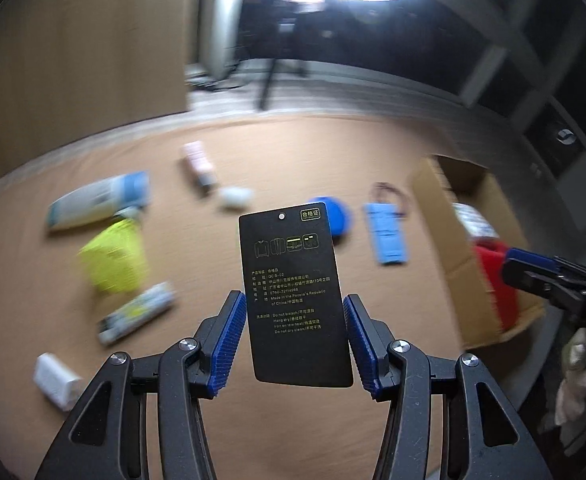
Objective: Organize objects
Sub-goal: 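Carry the black card with the left tool into the box and release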
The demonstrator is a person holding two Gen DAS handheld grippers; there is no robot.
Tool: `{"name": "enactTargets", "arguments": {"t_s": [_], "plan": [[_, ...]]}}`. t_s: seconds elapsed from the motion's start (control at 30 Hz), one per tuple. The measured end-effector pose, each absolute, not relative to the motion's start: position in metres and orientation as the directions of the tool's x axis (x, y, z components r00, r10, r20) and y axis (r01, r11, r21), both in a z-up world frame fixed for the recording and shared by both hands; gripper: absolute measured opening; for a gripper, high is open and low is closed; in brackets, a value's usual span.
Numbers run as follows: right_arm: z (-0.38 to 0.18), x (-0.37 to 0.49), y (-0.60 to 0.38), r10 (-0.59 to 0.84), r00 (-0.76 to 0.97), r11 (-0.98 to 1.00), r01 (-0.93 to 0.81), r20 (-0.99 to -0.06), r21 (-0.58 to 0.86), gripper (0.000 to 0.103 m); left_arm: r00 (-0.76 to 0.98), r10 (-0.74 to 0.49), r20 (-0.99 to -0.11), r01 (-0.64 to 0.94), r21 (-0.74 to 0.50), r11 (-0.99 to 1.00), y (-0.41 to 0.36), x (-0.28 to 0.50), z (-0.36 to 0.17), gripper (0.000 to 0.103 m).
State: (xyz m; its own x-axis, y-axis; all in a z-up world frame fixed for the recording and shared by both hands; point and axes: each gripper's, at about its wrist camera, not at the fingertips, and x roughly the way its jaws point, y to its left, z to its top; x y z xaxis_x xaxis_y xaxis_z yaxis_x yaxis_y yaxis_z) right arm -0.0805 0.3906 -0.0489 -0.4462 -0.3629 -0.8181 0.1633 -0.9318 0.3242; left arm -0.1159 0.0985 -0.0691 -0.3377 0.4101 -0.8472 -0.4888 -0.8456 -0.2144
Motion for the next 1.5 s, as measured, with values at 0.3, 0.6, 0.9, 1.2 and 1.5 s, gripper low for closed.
{"name": "enactTargets", "arguments": {"t_s": [0.3,0.6,0.9,1.2,1.5], "plan": [[-0.049,-0.062,0.458,-0.267,-0.497,-0.957,0.036,-0.826,0.288,0.055,-0.245,0.503,-0.829,-0.655,-0.241,-0.717,0.217,-0.082,-0.065,0.054],[-0.055,-0.048,0.511,-0.184,-0.516,-0.962,-0.081,-0.836,0.262,0.057,-0.168,0.525,-0.834,-0.731,-0.252,-0.634,0.299,-0.053,-0.073,0.054],[-0.065,-0.042,0.54,-0.144,-0.522,-0.954,-0.152,-0.841,0.258,0.058,-0.133,0.539,-0.832,-0.756,-0.266,-0.598,0.329,-0.039,-0.075,0.055],[-0.067,-0.043,0.543,-0.177,-0.557,-0.939,-0.152,-0.811,0.309,0.058,-0.118,0.556,-0.823,-0.758,-0.287,-0.586,0.326,-0.037,-0.072,0.073],[-0.062,-0.05,0.526,-0.222,-0.564,-0.936,-0.106,-0.795,0.336,0.058,-0.159,0.557,-0.815,-0.732,-0.281,-0.62,0.292,-0.045,-0.064,0.073]]}}
